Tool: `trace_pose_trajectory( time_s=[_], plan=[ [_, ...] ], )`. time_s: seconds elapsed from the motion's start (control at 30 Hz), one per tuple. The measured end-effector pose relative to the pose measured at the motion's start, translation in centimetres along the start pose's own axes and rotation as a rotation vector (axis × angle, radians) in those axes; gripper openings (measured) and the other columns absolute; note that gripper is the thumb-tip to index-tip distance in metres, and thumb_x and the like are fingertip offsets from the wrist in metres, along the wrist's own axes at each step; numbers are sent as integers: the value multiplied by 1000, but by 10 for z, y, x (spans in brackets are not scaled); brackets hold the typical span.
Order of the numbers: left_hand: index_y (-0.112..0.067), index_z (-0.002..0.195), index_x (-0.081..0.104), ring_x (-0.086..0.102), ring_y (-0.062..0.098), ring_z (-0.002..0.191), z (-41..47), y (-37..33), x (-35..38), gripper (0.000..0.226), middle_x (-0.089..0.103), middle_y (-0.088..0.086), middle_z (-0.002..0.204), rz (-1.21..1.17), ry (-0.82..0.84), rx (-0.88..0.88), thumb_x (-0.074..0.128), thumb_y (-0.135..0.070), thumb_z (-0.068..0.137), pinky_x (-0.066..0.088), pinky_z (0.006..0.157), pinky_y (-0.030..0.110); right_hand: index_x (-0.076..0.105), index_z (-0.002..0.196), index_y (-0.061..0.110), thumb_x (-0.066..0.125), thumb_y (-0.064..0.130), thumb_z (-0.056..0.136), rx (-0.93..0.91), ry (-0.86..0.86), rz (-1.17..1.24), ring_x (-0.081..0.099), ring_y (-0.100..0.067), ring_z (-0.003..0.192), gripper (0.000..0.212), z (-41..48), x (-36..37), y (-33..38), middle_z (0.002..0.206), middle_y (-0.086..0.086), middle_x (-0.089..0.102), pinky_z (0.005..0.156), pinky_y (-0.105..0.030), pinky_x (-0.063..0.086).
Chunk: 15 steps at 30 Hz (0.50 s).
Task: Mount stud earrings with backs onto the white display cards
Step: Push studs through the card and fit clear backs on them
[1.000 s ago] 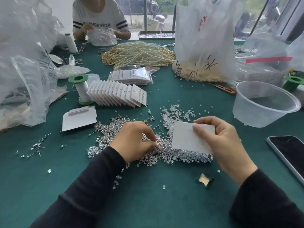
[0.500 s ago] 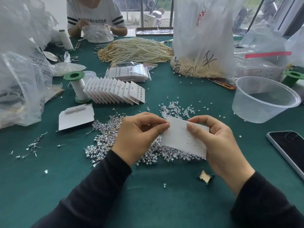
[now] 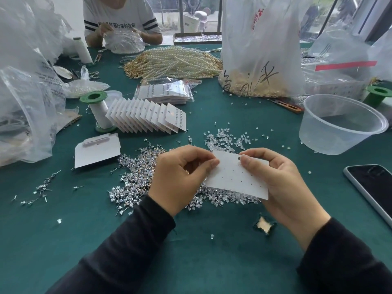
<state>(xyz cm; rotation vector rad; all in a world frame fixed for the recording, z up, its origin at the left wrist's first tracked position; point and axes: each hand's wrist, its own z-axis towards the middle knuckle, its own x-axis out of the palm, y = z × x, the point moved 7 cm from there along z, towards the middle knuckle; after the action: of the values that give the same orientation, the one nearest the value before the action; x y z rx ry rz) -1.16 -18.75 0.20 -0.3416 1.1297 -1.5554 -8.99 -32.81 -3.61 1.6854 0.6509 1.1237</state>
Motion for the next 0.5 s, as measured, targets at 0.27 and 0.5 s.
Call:
trace_pose_trajectory(
  time_s=[0.27,0.5],
  plan=[
    [0,85,69,61,20,61,-9,-22,15,28,68,9,70,548,182,433,67,-25,73,52,60,30,62,79,4,66,20,69,52,-64,30,62,-13,52,19,3,-7,-4,65,-6,66,44,-20,49],
    [-5,65,63,61,20,46,2,14,-9,28,67,5,58,234,-35,-84,58,-20,88,51,46,33,69,92,15,64,20,86,-358,-67,-765,56,0,57,9,3,-13,26,72,4,68,56,-10,42]
  ],
)
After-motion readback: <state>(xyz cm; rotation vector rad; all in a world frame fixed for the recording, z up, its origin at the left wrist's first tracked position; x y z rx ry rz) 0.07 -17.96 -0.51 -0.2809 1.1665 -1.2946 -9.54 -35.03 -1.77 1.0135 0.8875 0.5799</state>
